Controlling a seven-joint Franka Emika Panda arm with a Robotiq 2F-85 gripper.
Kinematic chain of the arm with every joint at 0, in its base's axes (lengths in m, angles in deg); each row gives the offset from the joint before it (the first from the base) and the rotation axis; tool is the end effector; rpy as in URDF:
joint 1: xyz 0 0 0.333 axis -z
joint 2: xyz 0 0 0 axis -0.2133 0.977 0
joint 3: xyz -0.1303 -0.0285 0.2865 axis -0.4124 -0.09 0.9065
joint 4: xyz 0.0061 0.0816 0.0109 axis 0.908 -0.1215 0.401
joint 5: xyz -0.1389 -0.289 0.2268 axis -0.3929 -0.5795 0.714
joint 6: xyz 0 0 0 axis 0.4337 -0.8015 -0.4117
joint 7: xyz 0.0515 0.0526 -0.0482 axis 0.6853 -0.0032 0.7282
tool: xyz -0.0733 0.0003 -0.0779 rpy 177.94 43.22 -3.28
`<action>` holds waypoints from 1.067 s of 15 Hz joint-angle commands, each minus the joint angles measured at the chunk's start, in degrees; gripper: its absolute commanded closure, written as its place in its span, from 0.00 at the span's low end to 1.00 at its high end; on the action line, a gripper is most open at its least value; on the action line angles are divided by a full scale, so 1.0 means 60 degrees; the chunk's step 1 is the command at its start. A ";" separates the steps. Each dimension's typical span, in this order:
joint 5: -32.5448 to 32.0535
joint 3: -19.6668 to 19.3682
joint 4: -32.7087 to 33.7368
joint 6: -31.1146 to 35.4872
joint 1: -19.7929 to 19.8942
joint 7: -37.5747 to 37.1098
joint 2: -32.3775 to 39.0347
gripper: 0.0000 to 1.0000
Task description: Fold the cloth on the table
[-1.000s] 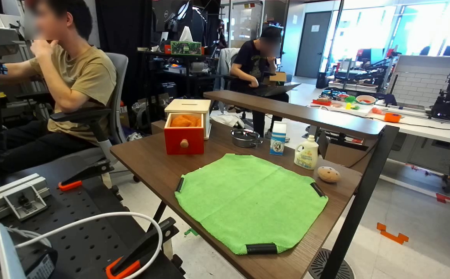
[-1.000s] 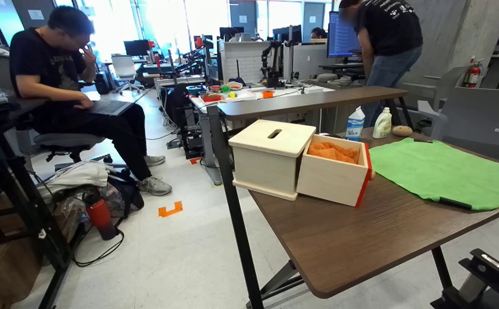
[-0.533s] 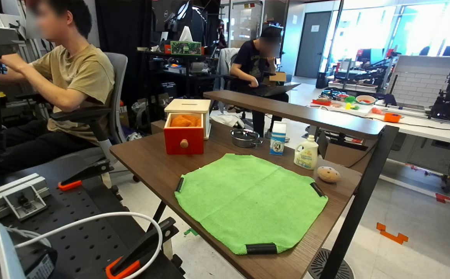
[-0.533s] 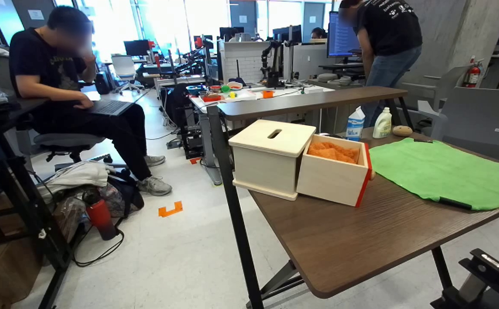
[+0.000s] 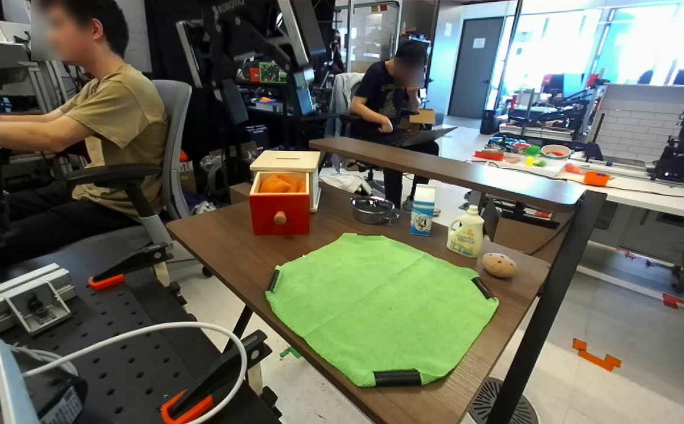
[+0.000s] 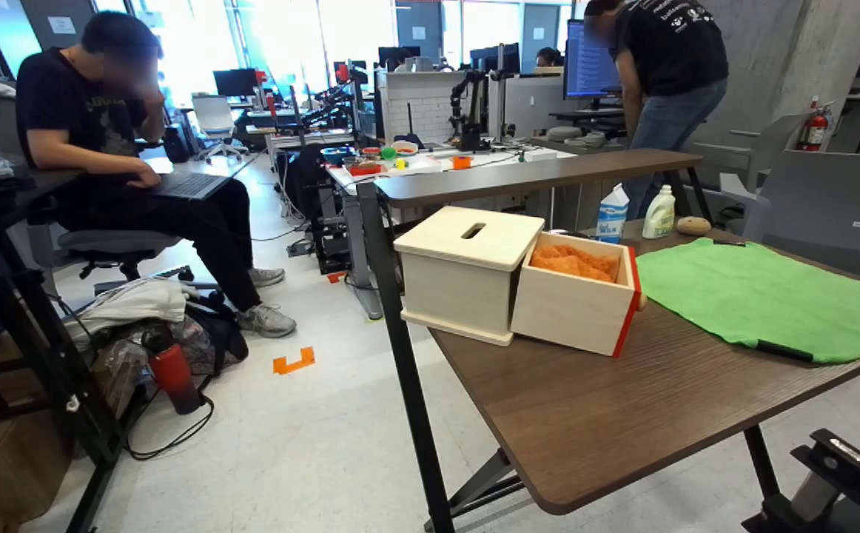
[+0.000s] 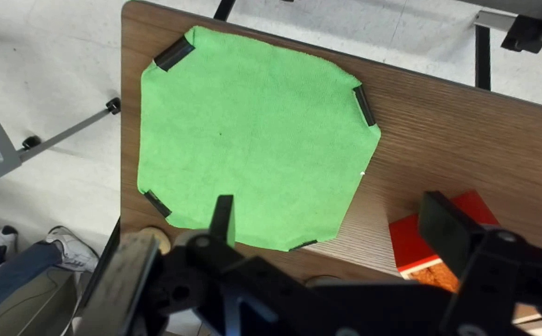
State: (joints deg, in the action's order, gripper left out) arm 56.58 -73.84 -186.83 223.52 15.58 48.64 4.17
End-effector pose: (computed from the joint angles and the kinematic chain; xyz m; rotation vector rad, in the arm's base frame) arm 0.4005 -0.0320 0.3561 2.9298 0.4033 0.2974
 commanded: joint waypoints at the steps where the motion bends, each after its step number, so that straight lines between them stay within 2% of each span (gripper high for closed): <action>1: -0.0010 -0.0320 -0.0158 0.2146 0.0085 0.0334 0.1550 0.00; 3: 0.0029 -0.0399 -0.0278 0.2761 0.0110 0.0500 0.2289 0.00; 6: 0.0106 -0.0415 -0.0059 0.3055 0.0031 0.0977 0.3411 0.00; 10: 0.0086 -0.0275 0.0310 0.3093 0.0057 0.1655 0.4528 0.00; 16: -0.0212 -0.0136 0.1161 0.2963 0.0031 0.1952 0.5851 0.00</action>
State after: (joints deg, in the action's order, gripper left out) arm 56.59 -75.19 -183.11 240.78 15.85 59.16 35.04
